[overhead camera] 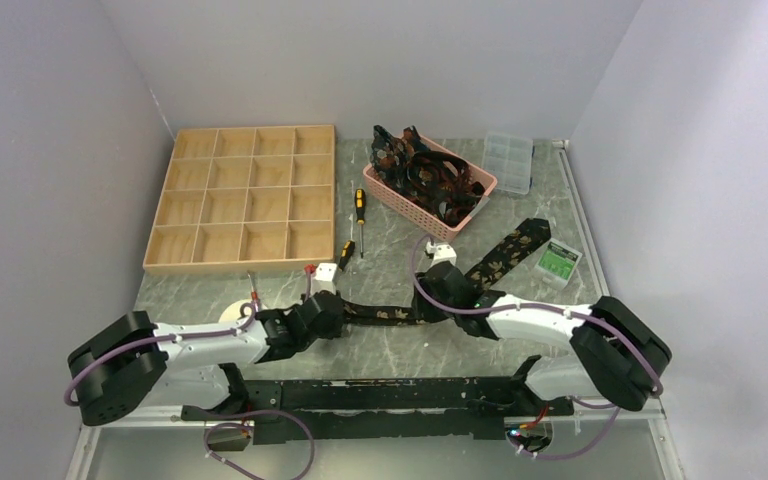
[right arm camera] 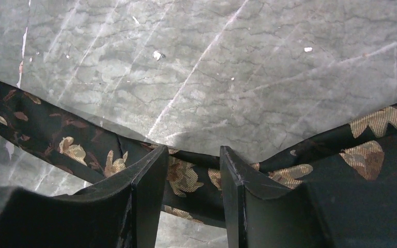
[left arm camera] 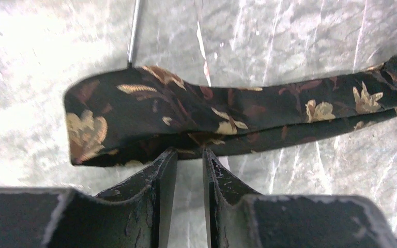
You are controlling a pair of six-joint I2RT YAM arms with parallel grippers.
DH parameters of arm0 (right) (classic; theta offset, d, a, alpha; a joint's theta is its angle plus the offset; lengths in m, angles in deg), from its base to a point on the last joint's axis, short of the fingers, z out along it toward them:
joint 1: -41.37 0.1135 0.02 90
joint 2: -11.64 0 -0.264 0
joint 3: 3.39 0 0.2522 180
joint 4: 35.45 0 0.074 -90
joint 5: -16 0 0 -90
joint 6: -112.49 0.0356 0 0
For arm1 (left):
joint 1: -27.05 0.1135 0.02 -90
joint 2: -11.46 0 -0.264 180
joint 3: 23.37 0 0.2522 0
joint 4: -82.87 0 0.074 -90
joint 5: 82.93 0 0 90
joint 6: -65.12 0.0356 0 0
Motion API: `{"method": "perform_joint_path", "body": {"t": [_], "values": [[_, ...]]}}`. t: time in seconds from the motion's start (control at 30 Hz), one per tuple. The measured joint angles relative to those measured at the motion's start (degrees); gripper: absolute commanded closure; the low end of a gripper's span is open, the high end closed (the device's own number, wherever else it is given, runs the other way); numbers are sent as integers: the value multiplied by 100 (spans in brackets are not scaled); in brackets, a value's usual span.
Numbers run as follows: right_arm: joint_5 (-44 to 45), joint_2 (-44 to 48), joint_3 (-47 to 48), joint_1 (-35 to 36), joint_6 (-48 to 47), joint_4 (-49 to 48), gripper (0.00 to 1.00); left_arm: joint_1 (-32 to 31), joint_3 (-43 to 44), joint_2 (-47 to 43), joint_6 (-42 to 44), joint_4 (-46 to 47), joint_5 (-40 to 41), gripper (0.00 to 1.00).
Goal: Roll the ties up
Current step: Flatten out the tie at the center of the board.
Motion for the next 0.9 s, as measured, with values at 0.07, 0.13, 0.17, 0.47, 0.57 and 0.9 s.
{"method": "perform_joint_path", "body": {"t": [0.07, 0.13, 0.17, 0.47, 0.57, 0.9], "values": [[116, 118, -149, 55, 85, -125, 51, 37, -109, -57, 302, 304, 120, 69], [229, 203, -238, 109, 168, -201, 46, 55, -168, -184, 533, 468, 179, 69], [289, 254, -271, 129, 212, -195, 44, 59, -177, -304, 610, 485, 197, 69], [654, 1425, -79, 181, 240, 354, 51, 59, 527, -2260, 715, -1115, -46, 44], [278, 1311, -44, 271, 170, 170, 57, 68, 763, -2549, 649, -1456, -57, 41], [20, 378, -431, 1423, 511, -400, 53, 579, 1504, -651, 782, -1644, -595, 42]]}}
